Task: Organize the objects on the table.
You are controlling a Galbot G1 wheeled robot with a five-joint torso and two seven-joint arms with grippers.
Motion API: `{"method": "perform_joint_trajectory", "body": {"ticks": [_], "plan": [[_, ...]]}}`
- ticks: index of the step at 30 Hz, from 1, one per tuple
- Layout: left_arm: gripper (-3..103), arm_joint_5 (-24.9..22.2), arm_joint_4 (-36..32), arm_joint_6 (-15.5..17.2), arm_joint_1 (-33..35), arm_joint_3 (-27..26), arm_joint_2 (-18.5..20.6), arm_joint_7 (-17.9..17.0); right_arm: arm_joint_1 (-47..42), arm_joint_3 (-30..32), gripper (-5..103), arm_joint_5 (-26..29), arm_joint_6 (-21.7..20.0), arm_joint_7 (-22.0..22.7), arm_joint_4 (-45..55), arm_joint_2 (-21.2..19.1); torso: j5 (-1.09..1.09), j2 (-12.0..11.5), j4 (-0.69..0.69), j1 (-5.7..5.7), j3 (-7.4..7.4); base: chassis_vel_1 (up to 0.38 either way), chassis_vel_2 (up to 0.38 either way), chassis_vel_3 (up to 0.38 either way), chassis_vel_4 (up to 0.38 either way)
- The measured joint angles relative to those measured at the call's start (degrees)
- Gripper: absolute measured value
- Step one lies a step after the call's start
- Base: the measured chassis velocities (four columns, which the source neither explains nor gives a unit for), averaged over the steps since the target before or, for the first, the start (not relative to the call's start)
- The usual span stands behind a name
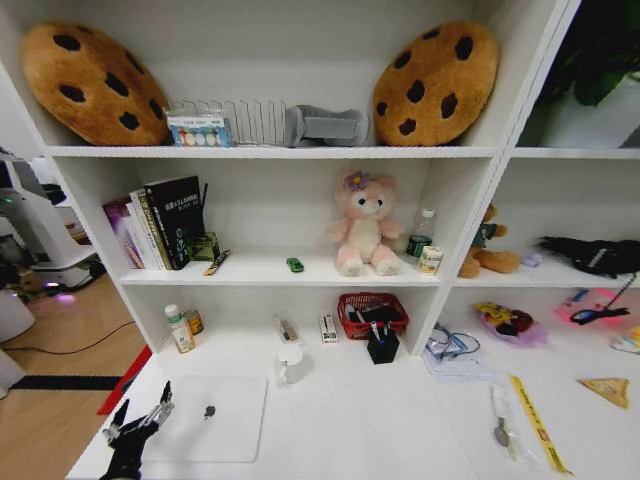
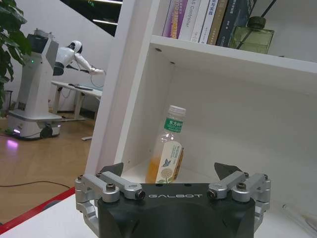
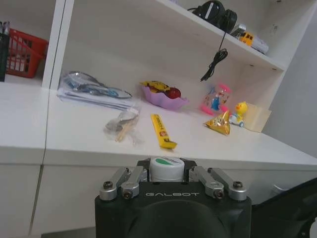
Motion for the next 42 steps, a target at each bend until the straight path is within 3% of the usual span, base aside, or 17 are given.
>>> {"method": "perform_joint_trajectory", "body": {"ticks": [24, 34, 42], "plan": [[100, 4.3, -4.2, 1.3, 2.1, -0.7, -3.1, -0.4, 18.5, -6.5, 31, -1.0, 1.1, -2.3, -30.0, -6.9, 0.00, 0.0, -0.01, 0.00, 0.00, 0.000, 0.000, 0.000, 0.000], [100, 5.5, -8.7, 2.0, 3.9, -1.3, -4.7, -0.7, 32.8, -10.6, 31, -0.3, 1.8, -4.3, -48.5, -11.0, 0.02, 0.0, -0.01, 0.00, 0.00, 0.000, 0.000, 0.000, 0.000], [100, 5.5, -13.8, 2.8, 5.3, -1.5, -5.6, -0.7, 39.5, -14.5, 31, 0.0, 2.0, -5.2, -55.3, -12.5, 0.02, 0.0, 0.00, 0.00, 0.01, 0.000, 0.000, 0.000, 0.000]]}}
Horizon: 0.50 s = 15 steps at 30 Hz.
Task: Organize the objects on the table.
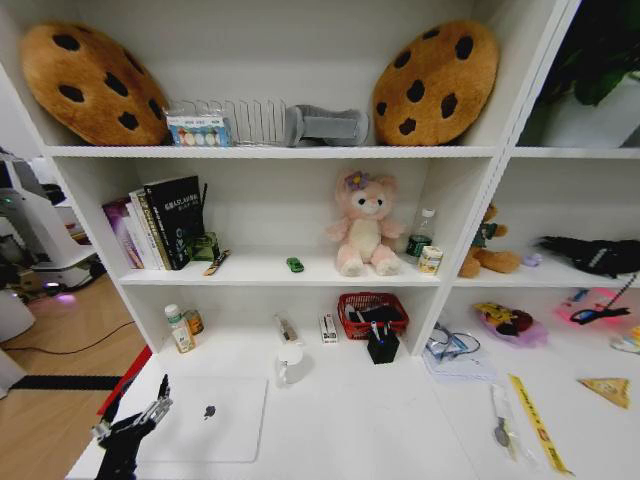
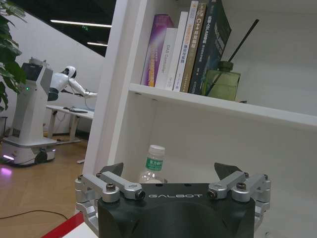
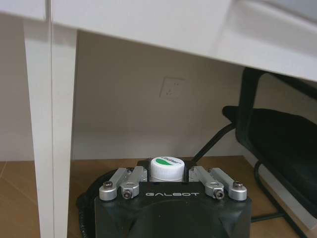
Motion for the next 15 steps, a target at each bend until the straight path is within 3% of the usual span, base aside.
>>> {"method": "perform_joint_trajectory", "body": {"ticks": [15], "plan": [[100, 1.6, -3.1, 4.0, -2.5, 1.7, 1.1, -2.9, 15.1, -3.6, 31, 5.3, -1.4, -3.1, -14.1, -5.2, 0.00, 0.0, 0.00, 0.00, 0.00, 0.000, 0.000, 0.000, 0.000]]}}
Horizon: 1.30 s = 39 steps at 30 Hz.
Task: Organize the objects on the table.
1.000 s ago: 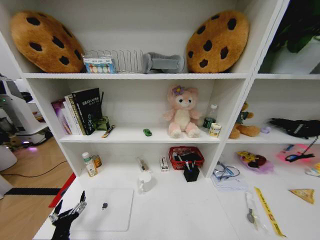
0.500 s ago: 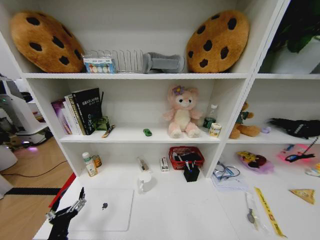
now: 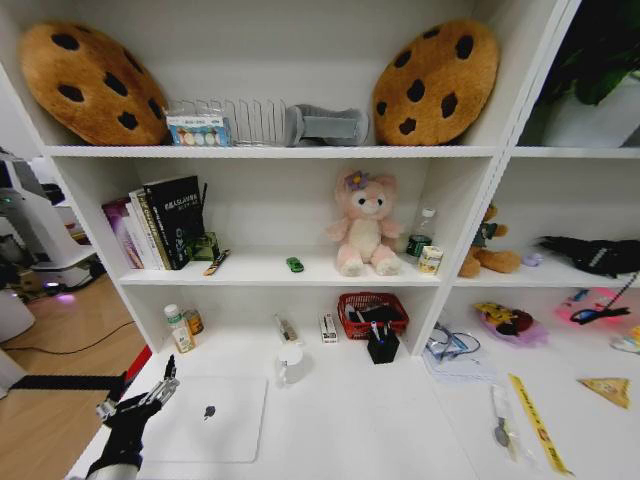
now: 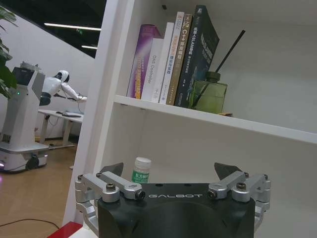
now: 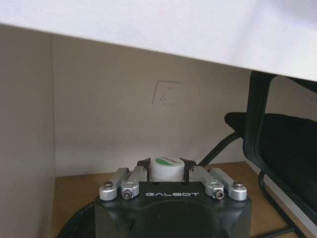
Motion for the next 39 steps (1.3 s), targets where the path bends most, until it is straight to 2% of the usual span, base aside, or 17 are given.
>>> {"method": "perform_joint_trajectory", "body": {"ticks": [5, 6, 8, 9, 10, 12, 15, 16, 18, 19, 20, 22, 23, 26, 32, 39], "plan": [[100, 0.0, 0.1, 0.0, 0.1, -0.1, 0.0, 0.0, 2.3, -0.3, 28, 0.4, -0.3, -0.5, -1.5, -0.6, 0.00, 0.0, 0.01, 0.00, 0.00, 0.000, 0.000, 0.000, 0.000], [100, 0.0, 0.1, 0.0, 0.2, -0.2, 0.0, 0.0, 2.4, -0.3, 37, 0.4, -0.4, -0.5, -1.4, -0.7, -0.02, 0.0, 0.01, 0.00, 0.00, 0.000, 0.000, 0.000, 0.000], [100, 0.0, 0.2, 0.0, 0.3, -0.3, -0.1, 0.0, 2.3, -0.3, 37, 0.4, -0.5, -0.6, -1.2, -0.8, -0.03, 0.0, 0.01, 0.00, -0.01, 0.000, 0.000, 0.000, 0.000], [100, 0.0, 0.2, 0.0, 0.4, -0.3, -0.2, 0.0, 1.9, -0.3, 43, 0.3, -0.5, -0.6, -0.8, -0.8, -0.02, 0.0, 0.01, 0.00, -0.01, 0.000, 0.000, 0.000, 0.000], [100, 0.0, 0.2, 0.0, 0.4, -0.3, -0.3, 0.0, 1.3, -0.2, 53, 0.1, -0.4, -0.6, -0.5, -0.8, -0.02, 0.0, 0.01, 0.00, -0.01, 0.000, 0.000, 0.000, 0.000], [100, 0.0, 0.2, -0.1, 0.4, -0.3, -0.4, 0.0, 0.7, -0.1, 53, -0.2, -0.2, -0.6, -0.2, -0.6, -0.03, 0.0, 0.00, 0.00, 0.00, 0.000, 0.000, 0.000, 0.000], [100, 0.1, 0.2, -0.2, 0.3, -0.3, -0.4, 0.0, -2.3, 0.2, 70, -1.8, 0.9, -0.6, 2.0, 0.7, -0.01, 0.0, -0.01, 0.00, -0.01, 0.000, 0.000, 0.000, 0.000], [100, 0.1, 0.2, -0.2, 0.3, -0.3, -0.4, 0.0, -2.3, 0.2, 70, -1.8, 0.9, -0.6, 2.0, 0.7, -0.01, 0.0, -0.01, 0.00, -0.01, 0.000, 0.000, 0.000, 0.000], [100, 0.1, 0.2, -0.3, 0.3, -0.3, -0.5, 0.1, -5.7, 0.6, 80, -3.4, 2.1, -0.6, 4.7, 2.2, -0.01, 0.0, 0.01, 0.00, -0.01, 0.000, 0.000, 0.000, 0.000], [100, 0.1, 0.2, -0.3, 0.3, -0.3, -0.5, 0.1, -5.7, 0.6, 80, -3.4, 2.1, -0.6, 4.7, 2.2, -0.01, 0.0, 0.01, 0.00, -0.01, 0.000, 0.000, 0.000, 0.000], [100, 0.0, 0.2, -0.4, 0.3, -0.3, -0.5, 0.1, -7.3, 0.9, 85, -3.9, 2.5, -0.6, 5.9, 2.7, -0.01, 0.0, 0.00, 0.00, -0.01, 0.000, 0.000, 0.000, 0.000], [100, 0.0, 0.2, -0.5, 0.3, -0.3, -0.5, 0.2, -9.7, 1.9, 85, -4.3, 3.0, -0.6, 7.8, 3.5, -0.02, 0.0, 0.00, 0.00, -0.01, 0.000, 0.000, 0.000, 0.000], [100, 0.1, 0.4, -0.8, 0.2, -0.3, -0.5, 0.4, -11.7, 2.8, 95, -4.3, 3.6, -0.9, 9.4, 4.1, -0.01, 0.0, -0.01, 0.00, -0.01, 0.000, 0.000, 0.000, 0.000], [100, 0.5, 1.0, -1.6, 0.2, -0.3, -0.7, 1.0, -16.0, 4.9, 100, -4.5, 5.5, -2.3, 12.1, 5.1, -0.03, 0.0, 0.01, 0.00, -0.01, 0.000, 0.000, 0.000, 0.000], [100, 0.1, 1.5, -2.4, 0.1, -0.3, -0.9, 1.7, -24.7, 9.6, 100, -5.7, 9.5, -5.0, 18.9, 6.8, -0.03, 0.0, 0.01, -0.01, -0.01, 0.000, 0.000, 0.000, 0.000], [100, -0.7, 2.9, -3.7, -0.2, -0.3, -1.2, 2.4, -31.3, 12.6, 100, -6.5, 10.4, -7.0, 23.2, 9.6, -0.01, 0.0, -0.01, 0.00, -0.02, 0.000, 0.000, 0.000, 0.000]]}}
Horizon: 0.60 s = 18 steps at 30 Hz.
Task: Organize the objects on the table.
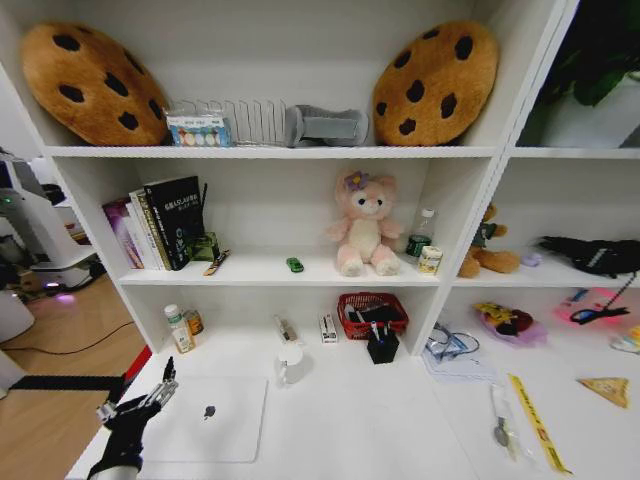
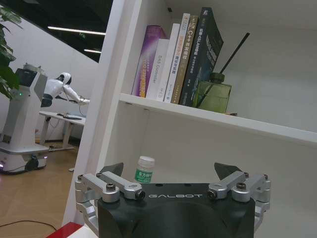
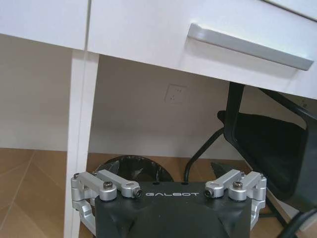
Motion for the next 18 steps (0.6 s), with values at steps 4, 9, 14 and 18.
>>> {"method": "perform_joint_trajectory", "body": {"ticks": [4, 9, 14, 18], "plan": [[100, -0.7, 1.1, -0.3, -0.3, -0.1, 0.1, 0.2, -5.0, 0.9, 100, 1.0, 0.0, -0.8, 7.4, 1.4, 0.00, 0.0, 0.00, 0.00, 0.00, 0.000, 0.000, 0.000, 0.000], [100, -1.4, 2.4, -0.4, -1.2, -0.1, 0.7, 0.2, -10.3, 2.4, 100, 2.8, 0.0, -1.5, 17.1, 1.9, -0.02, 0.0, 0.02, 0.00, 0.00, 0.000, 0.000, 0.000, 0.000], [100, -2.1, 3.8, -0.5, -1.6, -0.2, 1.2, 0.2, -16.1, 5.3, 100, 4.7, 0.0, -1.8, 29.9, 2.7, -0.02, 0.0, 0.01, 0.00, 0.01, 0.000, 0.000, 0.000, 0.000], [100, -2.2, 4.1, -1.3, -0.9, -0.6, 1.2, 0.5, -18.4, 7.4, 100, 6.2, 0.0, -3.3, 39.3, 3.2, -0.02, 0.0, 0.02, 0.00, 0.01, 0.000, 0.000, 0.000, 0.000]]}}
